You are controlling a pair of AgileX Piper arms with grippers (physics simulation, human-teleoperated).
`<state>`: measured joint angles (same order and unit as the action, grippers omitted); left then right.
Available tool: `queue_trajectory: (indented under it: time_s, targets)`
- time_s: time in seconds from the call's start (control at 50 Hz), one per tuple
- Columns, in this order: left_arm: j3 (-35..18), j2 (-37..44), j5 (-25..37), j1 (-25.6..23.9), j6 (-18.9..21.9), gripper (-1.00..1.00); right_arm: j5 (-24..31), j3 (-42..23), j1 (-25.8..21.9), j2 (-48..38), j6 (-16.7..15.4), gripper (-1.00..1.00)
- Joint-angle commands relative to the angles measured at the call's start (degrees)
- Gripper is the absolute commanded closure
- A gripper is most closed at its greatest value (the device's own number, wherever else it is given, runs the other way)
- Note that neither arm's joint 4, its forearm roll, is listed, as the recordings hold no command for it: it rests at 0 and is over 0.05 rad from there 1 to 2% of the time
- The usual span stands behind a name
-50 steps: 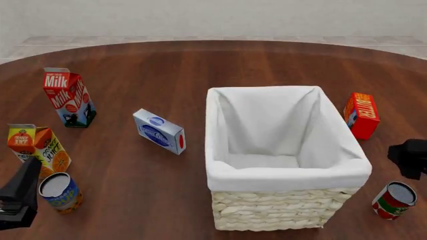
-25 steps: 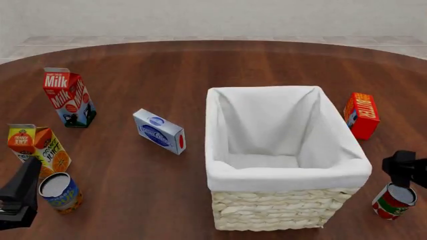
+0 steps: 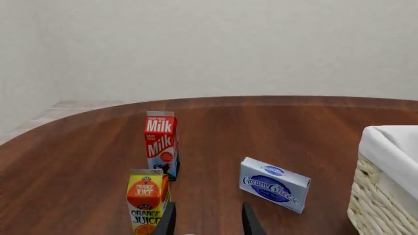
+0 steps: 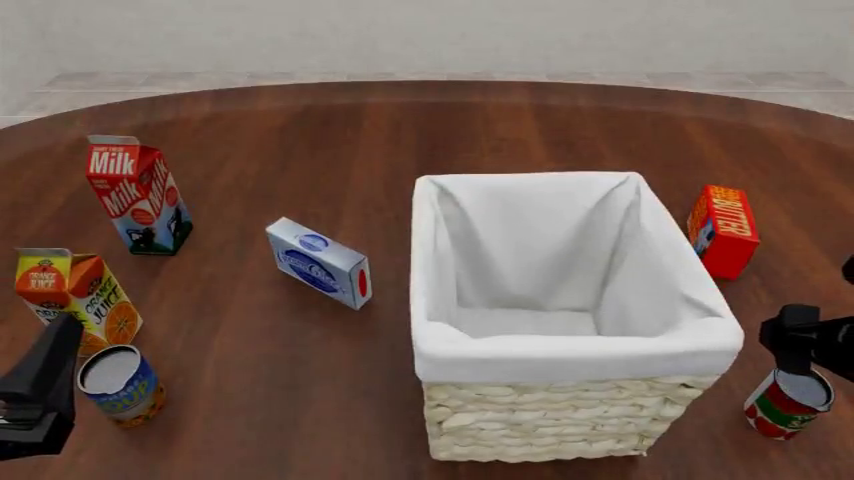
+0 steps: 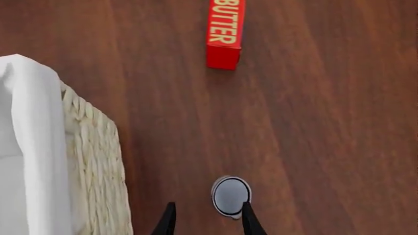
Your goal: Pick up the tomato sauce, and put it in the basket.
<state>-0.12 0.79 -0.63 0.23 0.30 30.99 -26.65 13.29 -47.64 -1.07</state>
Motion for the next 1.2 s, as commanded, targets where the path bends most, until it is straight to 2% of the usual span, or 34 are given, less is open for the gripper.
queue_trajectory:
  time_s: [0.02, 0.44, 1.0, 1.2]
  targets:
    - [0.0, 0.0, 0.0, 0.0, 0.0, -1.0, -2.7, 0.4, 1.5, -2.9, -1.1, -1.0]
    - [0.0, 0.0, 0.0, 0.0, 0.0, -1.0, -6.8, 1.6, 3.5, -7.0, -2.6, -1.0]
    - [0.0, 0.0, 0.0, 0.0, 0.0, -1.0, -10.8, 5.0, 3.8, -9.7, -2.7, -1.0]
    - [0.0, 0.0, 0.0, 0.0, 0.0, -1.0, -12.5, 5.7, 5.0, -11.6, -4.1, -1.0]
